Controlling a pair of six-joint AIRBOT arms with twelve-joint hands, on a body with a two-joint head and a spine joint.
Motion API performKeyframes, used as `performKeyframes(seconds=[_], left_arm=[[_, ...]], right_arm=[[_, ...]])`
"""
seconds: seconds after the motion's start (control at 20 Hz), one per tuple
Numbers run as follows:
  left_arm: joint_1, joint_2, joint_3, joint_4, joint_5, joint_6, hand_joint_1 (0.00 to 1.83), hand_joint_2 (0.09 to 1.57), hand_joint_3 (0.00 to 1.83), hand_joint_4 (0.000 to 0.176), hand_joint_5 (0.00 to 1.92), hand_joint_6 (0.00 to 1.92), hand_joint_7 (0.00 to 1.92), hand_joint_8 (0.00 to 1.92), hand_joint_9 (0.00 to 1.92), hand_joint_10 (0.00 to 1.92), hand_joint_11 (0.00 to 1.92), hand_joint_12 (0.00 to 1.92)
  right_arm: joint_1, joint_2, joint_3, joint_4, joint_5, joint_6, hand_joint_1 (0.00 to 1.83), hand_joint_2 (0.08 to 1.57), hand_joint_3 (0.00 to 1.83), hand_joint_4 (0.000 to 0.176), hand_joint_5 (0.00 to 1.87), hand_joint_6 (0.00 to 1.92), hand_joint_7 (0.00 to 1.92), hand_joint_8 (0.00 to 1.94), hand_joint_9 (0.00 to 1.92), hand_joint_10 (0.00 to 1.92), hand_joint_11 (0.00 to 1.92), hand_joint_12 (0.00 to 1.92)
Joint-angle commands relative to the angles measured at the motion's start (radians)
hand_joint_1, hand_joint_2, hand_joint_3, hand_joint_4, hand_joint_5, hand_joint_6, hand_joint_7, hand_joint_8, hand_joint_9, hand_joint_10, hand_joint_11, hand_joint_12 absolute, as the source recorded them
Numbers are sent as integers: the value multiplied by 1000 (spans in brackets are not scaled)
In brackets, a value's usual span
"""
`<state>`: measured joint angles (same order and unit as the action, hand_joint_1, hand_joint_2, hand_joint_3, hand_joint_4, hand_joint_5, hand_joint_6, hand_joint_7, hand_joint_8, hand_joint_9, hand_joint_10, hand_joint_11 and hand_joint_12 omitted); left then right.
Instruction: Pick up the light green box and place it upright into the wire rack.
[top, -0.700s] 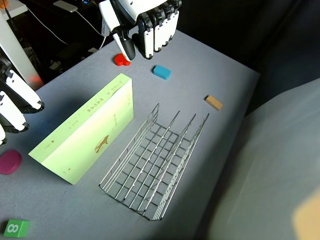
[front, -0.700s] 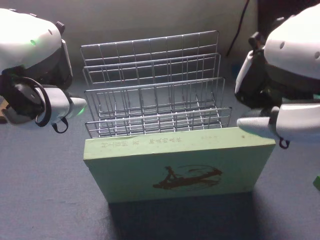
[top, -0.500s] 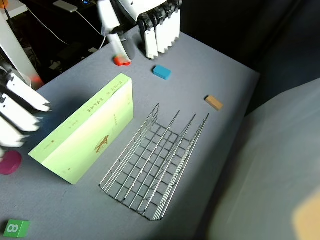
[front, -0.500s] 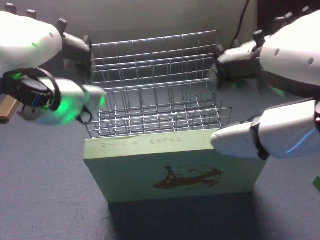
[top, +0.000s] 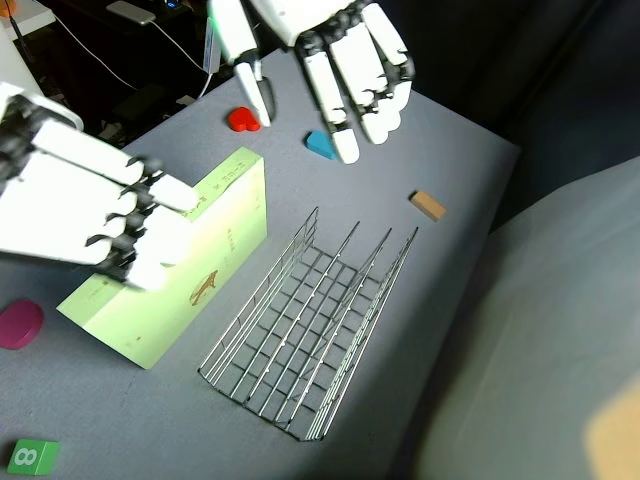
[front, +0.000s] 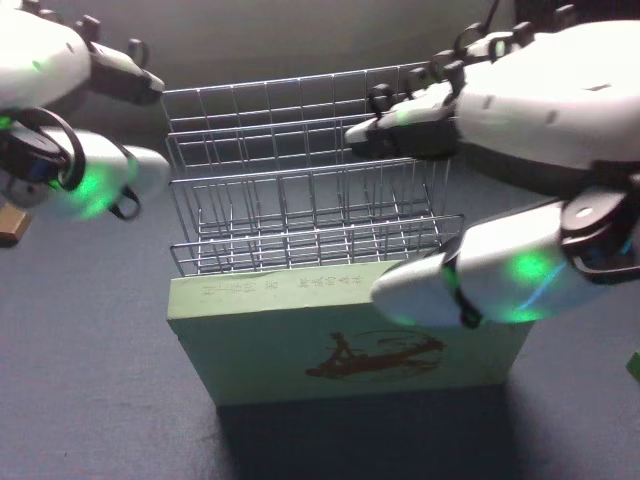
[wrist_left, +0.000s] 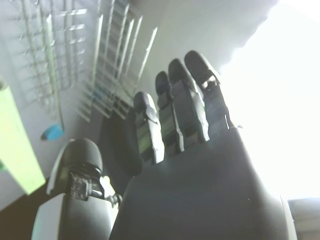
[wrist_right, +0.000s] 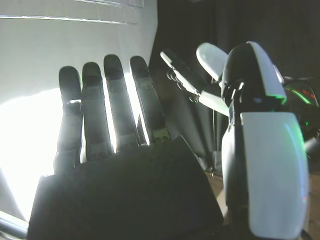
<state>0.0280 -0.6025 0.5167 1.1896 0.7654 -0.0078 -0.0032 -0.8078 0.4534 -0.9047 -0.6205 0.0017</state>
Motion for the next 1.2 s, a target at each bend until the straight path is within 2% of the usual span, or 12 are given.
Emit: performKeyframes(seconds=[0.0,0.25,0.5,0.6,0.65,0.75,0.9,1.15], left_arm=[[-11,13,3,81,-42,6,149,1408,16,137,359,3,347,6,329,5,0,931],[-20,47,33,81,-54,75,243,1347,0,136,387,7,363,4,345,8,0,911],[-24,64,54,81,-53,138,248,1321,0,136,371,0,354,0,342,1,0,872],[-25,72,62,80,-53,154,240,1319,0,139,367,0,350,0,340,0,0,891],[-30,75,67,59,-49,190,258,1307,0,142,358,0,338,0,322,0,0,898],[-60,76,80,-1,-42,316,306,1299,0,150,355,0,333,0,306,2,0,898],[-65,76,83,-9,-28,359,423,1260,0,151,350,1,329,1,304,1,0,884],[-60,76,77,-16,-22,375,281,1325,11,152,365,1,335,1,317,3,0,923]], right_arm=[[20,-15,12,-48,18,15,467,988,0,5,264,6,286,0,245,3,0,801],[24,-163,86,-35,-92,34,673,961,0,2,245,0,269,0,200,0,0,728],[4,-295,163,-23,-156,98,731,982,0,1,206,0,245,0,167,0,0,699],[-1,-346,207,19,-176,107,751,983,0,2,203,0,242,0,165,0,0,699],[-5,-370,231,65,-183,105,754,980,0,2,203,0,237,0,157,0,0,698],[-13,-400,254,92,-181,108,756,975,0,0,202,0,234,0,153,0,0,682],[-22,-433,269,92,-180,127,764,965,0,0,202,0,236,1,154,1,0,709],[-51,-483,308,91,-182,151,766,962,0,0,202,0,241,2,159,2,0,743]])
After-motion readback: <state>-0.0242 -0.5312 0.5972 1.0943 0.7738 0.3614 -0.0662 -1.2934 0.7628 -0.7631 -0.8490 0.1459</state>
